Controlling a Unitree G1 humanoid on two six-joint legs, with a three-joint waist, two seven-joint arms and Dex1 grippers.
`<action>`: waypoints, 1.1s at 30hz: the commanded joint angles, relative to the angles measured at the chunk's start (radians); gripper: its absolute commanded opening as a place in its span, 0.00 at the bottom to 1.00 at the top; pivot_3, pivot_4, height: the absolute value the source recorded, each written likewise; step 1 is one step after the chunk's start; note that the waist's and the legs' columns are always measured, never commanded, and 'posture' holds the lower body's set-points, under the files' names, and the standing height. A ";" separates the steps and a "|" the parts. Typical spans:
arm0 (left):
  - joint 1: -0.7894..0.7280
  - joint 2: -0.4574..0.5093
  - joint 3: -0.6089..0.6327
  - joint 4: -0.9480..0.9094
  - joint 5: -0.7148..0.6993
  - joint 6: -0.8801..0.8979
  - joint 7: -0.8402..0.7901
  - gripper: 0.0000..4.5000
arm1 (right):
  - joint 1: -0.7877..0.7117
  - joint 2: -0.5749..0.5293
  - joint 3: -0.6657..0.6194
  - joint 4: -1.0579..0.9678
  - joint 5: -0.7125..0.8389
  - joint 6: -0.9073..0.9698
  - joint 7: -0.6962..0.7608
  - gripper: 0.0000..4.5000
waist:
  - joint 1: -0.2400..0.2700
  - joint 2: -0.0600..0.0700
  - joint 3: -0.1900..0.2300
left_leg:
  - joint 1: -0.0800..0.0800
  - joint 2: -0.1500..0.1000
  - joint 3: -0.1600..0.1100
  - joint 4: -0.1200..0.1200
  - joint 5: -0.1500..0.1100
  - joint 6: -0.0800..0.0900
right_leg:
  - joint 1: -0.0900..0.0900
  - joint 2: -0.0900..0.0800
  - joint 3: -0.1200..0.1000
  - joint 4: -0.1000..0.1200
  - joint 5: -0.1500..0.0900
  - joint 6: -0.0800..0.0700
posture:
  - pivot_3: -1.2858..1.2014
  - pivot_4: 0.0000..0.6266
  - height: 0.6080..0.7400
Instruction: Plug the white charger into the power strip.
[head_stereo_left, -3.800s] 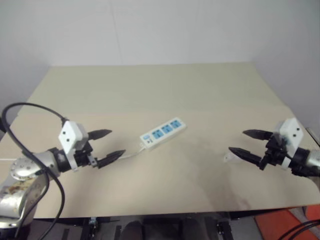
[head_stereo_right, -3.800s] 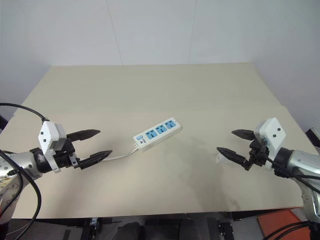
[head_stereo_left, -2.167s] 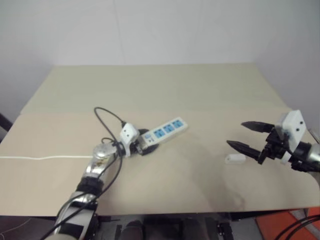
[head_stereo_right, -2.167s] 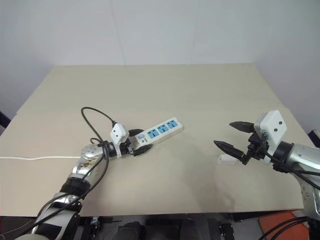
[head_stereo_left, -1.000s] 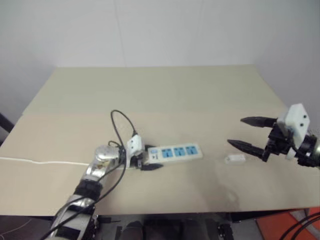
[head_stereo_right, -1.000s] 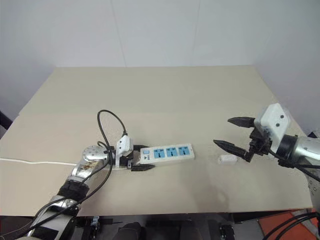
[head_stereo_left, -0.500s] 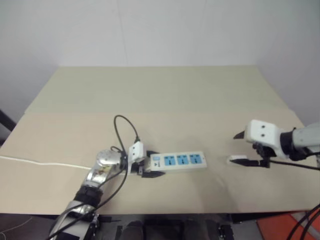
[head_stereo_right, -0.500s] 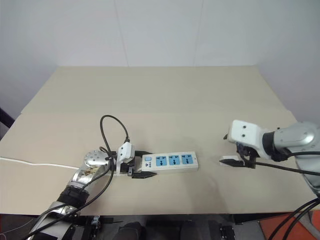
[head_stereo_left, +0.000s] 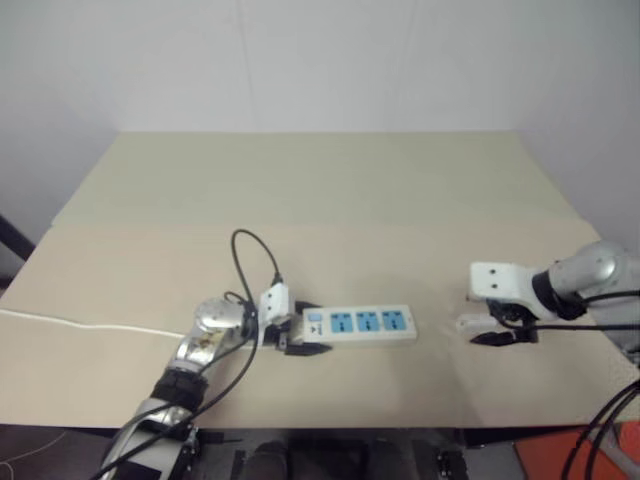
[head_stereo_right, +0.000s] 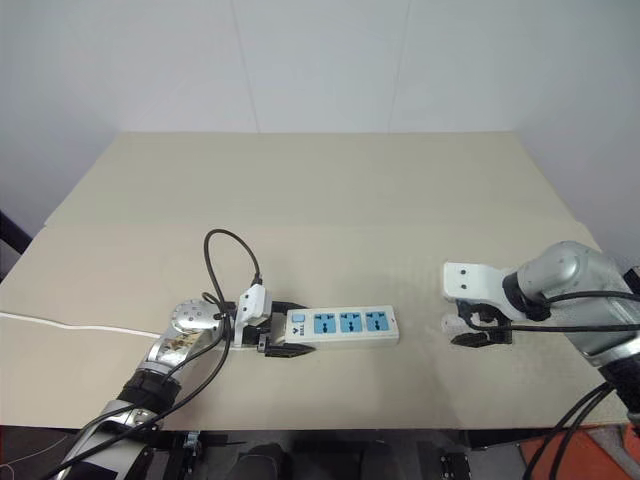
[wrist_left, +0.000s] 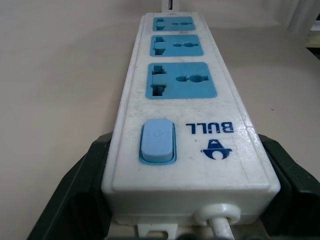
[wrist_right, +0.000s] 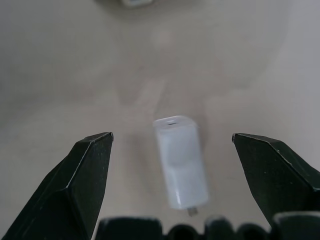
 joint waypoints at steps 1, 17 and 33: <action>0.000 -0.007 -0.040 0.004 0.008 0.026 -0.022 0.74 | -0.041 0.023 0.029 0.045 -0.070 -0.040 0.022 1.00 | 0.000 0.000 0.000 | 0.000 0.000 0.000 0.000 0.000 0.000 | 0.000 0.000 0.000 0.000 0.000 0.000 | 0.52 0.24 1.00; 0.037 0.005 -0.044 -0.052 0.006 0.054 -0.019 0.74 | -0.162 0.168 0.129 0.298 -0.244 -0.187 0.083 0.68 | -0.021 -0.009 -0.005 | 0.004 0.000 0.000 0.000 0.000 0.000 | 0.003 0.000 0.000 0.001 0.000 0.000 | 0.52 0.24 1.00; 0.053 -0.004 -0.055 -0.031 0.027 -0.007 0.030 0.74 | -0.251 0.214 -0.001 0.260 -0.162 -0.087 0.086 0.26 | -0.021 -0.009 -0.005 | 0.004 0.000 0.001 0.000 0.000 -0.001 | 0.002 0.000 0.001 0.001 0.003 0.001 | 0.52 0.24 1.00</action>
